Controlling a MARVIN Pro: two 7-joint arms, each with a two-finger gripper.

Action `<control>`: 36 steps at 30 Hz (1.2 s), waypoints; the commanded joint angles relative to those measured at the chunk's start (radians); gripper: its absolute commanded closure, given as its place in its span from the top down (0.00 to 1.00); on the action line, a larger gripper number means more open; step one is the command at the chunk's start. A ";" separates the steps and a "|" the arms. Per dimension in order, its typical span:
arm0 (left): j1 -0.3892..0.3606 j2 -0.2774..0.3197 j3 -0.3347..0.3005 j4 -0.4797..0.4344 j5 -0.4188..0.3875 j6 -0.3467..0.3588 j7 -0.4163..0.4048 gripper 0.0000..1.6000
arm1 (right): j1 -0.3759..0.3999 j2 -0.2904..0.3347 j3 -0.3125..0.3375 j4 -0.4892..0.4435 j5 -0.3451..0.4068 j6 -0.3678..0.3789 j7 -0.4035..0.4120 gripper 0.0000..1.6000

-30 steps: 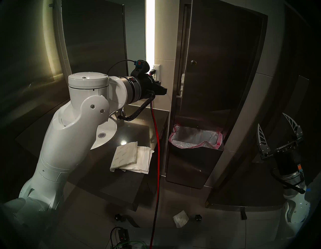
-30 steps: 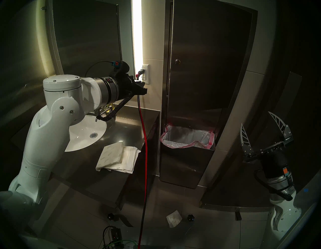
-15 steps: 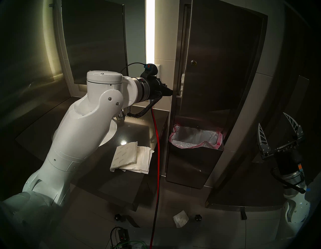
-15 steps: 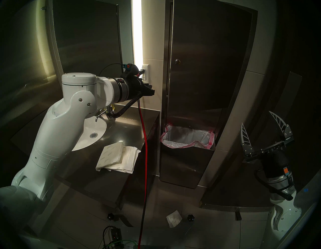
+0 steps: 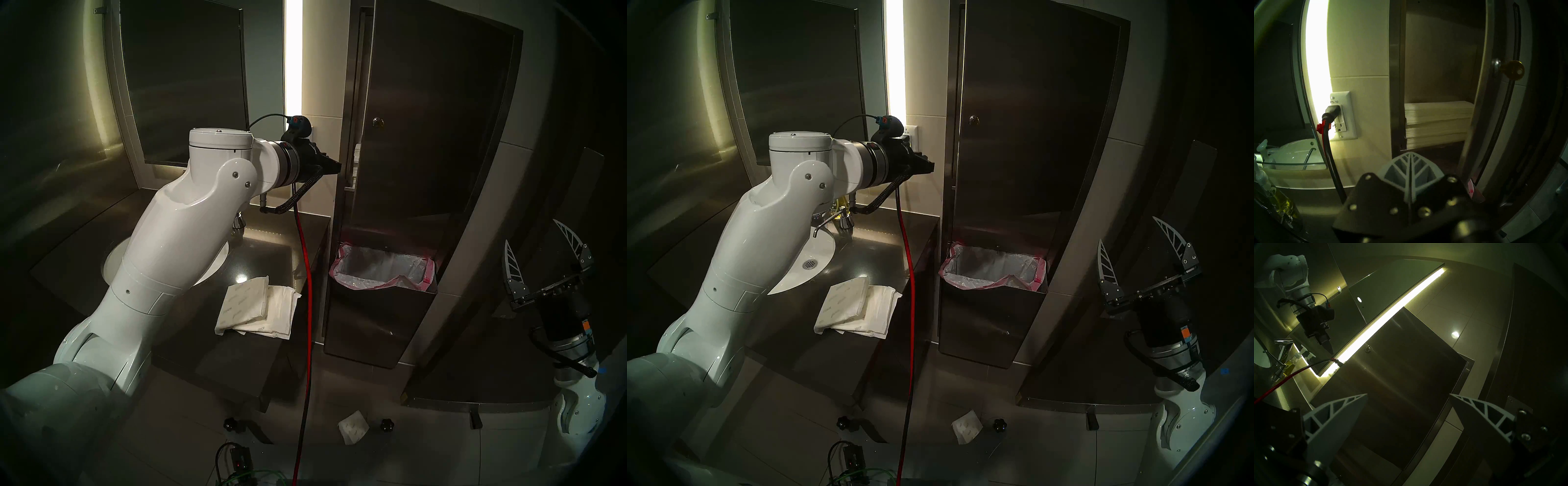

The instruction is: Twist key and open towel dispenser

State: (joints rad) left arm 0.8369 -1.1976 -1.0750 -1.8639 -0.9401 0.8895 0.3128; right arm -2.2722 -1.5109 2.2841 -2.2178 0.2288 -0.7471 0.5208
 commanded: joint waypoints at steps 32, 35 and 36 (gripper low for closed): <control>-0.098 -0.046 0.033 0.085 -0.018 -0.105 -0.225 0.00 | 0.002 -0.001 0.001 -0.006 0.002 0.002 0.001 1.00; -0.088 -0.044 0.026 0.083 -0.028 -0.115 -0.240 0.00 | 0.002 -0.001 0.001 -0.006 0.002 0.002 0.001 1.00; -0.085 -0.042 0.022 0.085 -0.036 -0.121 -0.255 0.00 | 0.002 -0.001 0.001 -0.006 0.002 0.002 0.001 1.00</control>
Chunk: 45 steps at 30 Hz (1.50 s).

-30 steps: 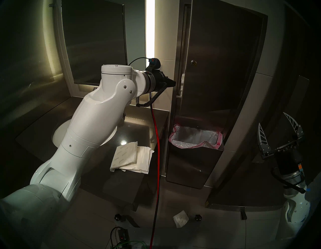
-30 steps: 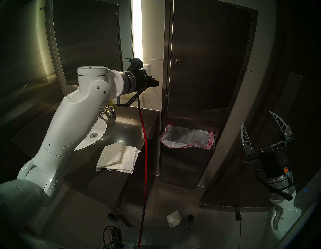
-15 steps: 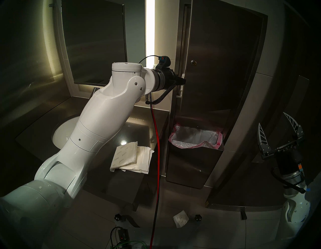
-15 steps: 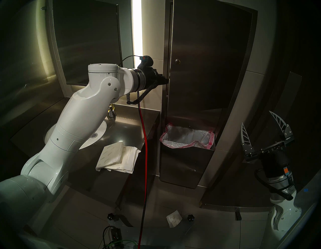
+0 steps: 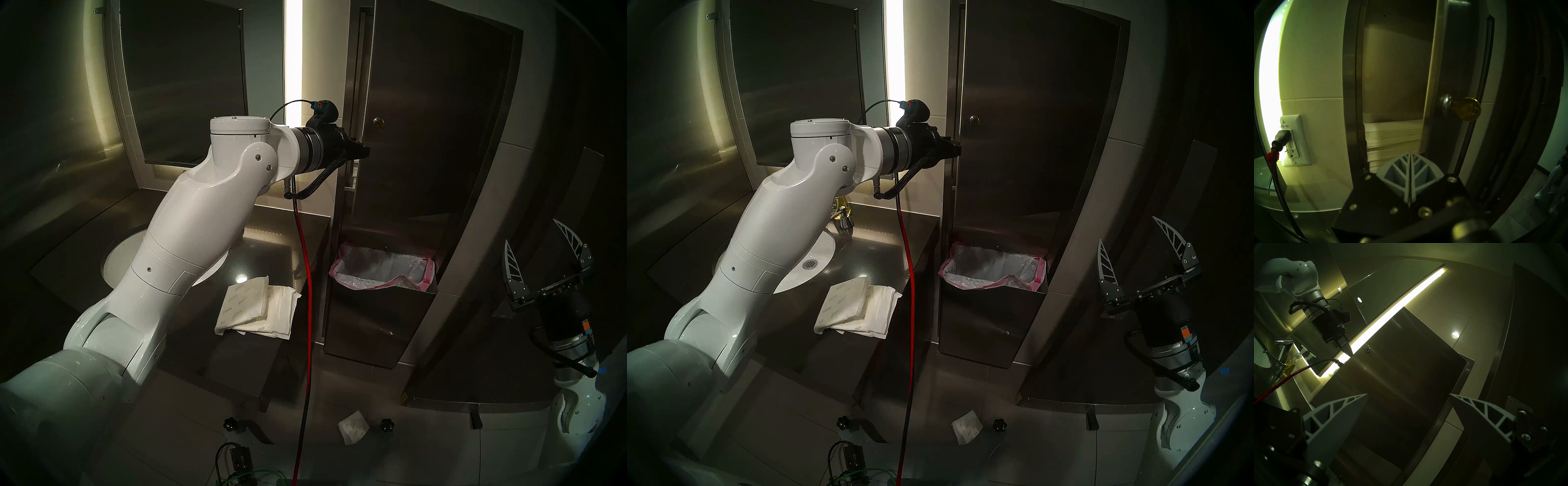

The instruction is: Twist key and open towel dispenser

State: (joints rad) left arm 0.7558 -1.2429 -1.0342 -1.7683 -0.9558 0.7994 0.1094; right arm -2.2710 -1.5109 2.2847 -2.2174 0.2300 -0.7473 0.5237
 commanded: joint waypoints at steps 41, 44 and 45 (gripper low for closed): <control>0.097 0.033 -0.097 -0.038 -0.097 -0.065 -0.102 0.00 | 0.001 -0.002 0.001 -0.007 0.001 0.002 0.000 1.00; 0.111 0.022 -0.114 -0.039 -0.095 -0.078 -0.062 0.00 | 0.001 -0.002 0.001 -0.006 0.001 0.002 0.000 1.00; 0.115 0.017 -0.121 -0.041 -0.094 -0.081 -0.042 0.00 | 0.001 -0.002 0.001 -0.006 0.001 0.002 0.000 1.00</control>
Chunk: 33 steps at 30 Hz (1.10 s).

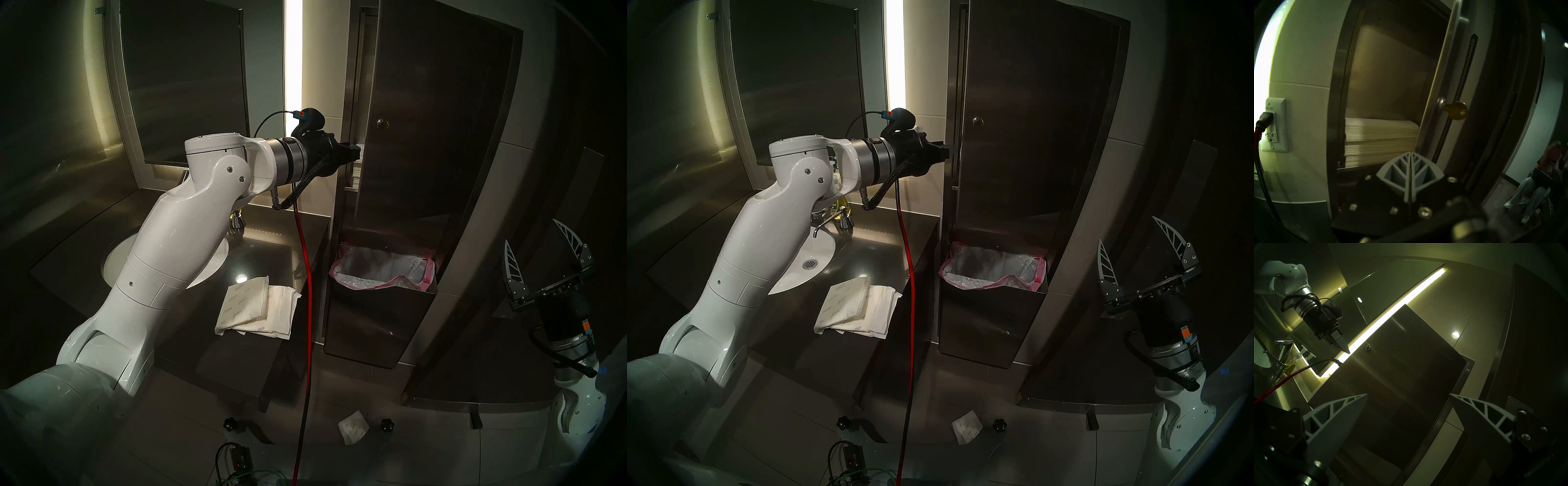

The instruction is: Twist key and open towel dispenser

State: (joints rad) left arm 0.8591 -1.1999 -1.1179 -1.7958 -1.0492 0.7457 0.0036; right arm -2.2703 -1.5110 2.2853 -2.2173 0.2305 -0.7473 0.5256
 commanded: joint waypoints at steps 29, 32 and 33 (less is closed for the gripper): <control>-0.099 -0.131 0.022 0.133 0.001 -0.062 0.048 0.00 | 0.001 -0.001 0.001 -0.006 0.002 0.001 -0.001 1.00; -0.095 -0.118 0.013 0.126 -0.020 -0.057 0.005 0.00 | 0.001 -0.001 0.001 -0.006 0.001 0.001 -0.001 1.00; -0.092 -0.111 0.010 0.116 -0.040 -0.055 -0.007 0.00 | 0.001 -0.001 0.001 -0.006 0.002 0.001 -0.001 1.00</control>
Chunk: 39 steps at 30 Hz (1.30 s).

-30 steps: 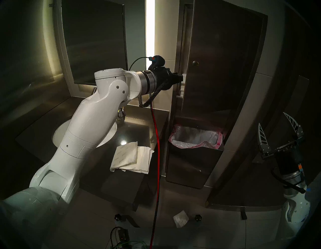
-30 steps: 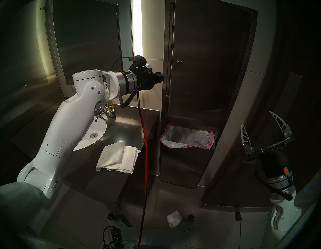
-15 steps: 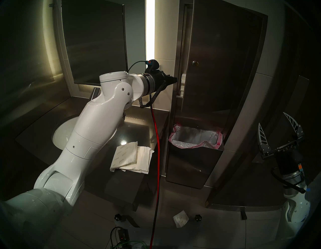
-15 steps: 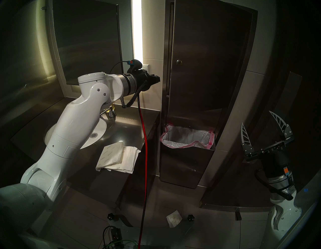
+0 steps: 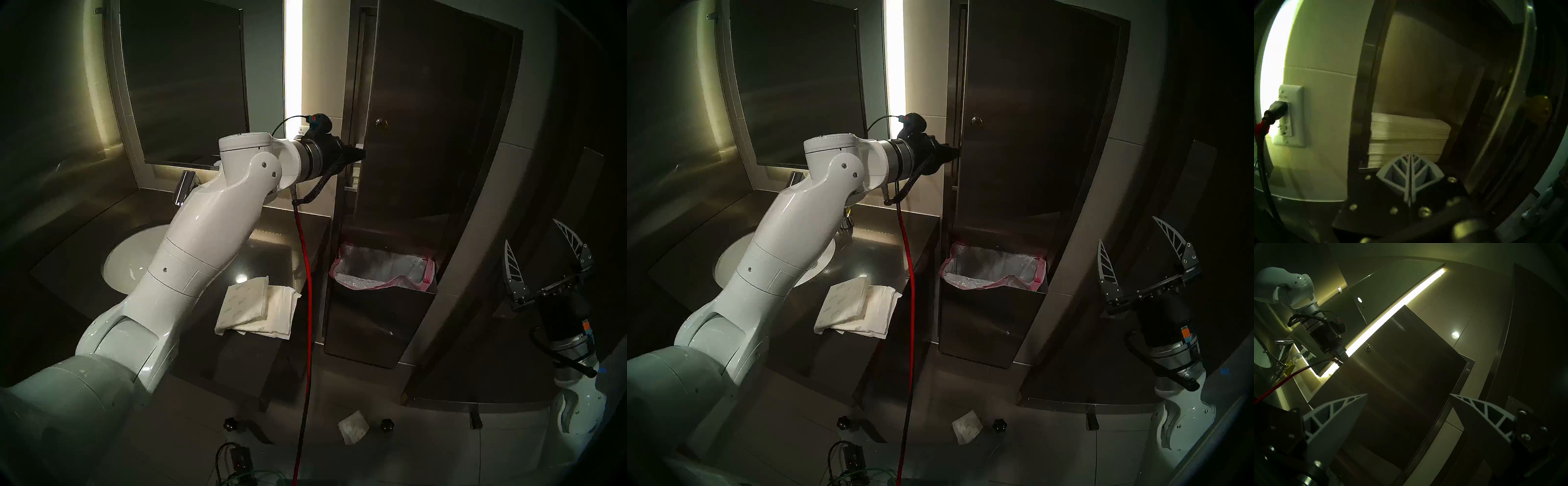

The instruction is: Twist key and open towel dispenser

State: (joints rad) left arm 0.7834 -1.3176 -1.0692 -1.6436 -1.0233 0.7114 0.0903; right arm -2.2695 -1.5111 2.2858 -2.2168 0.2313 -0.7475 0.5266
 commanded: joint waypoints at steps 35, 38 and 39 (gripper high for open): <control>0.052 0.092 -0.046 -0.132 -0.061 0.014 -0.148 0.00 | 0.001 -0.002 0.000 -0.006 0.001 0.002 -0.001 1.00; 0.079 0.060 -0.056 -0.149 -0.013 -0.006 -0.119 0.00 | 0.001 -0.002 0.000 -0.006 0.001 0.002 -0.001 1.00; 0.098 0.050 -0.072 -0.155 0.010 -0.009 -0.098 0.00 | 0.001 -0.002 0.000 -0.006 0.001 0.002 -0.001 1.00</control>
State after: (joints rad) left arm 0.8741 -1.2289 -1.1433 -1.7550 -1.1214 0.6959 -0.1135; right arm -2.2691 -1.5112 2.2861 -2.2168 0.2317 -0.7476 0.5278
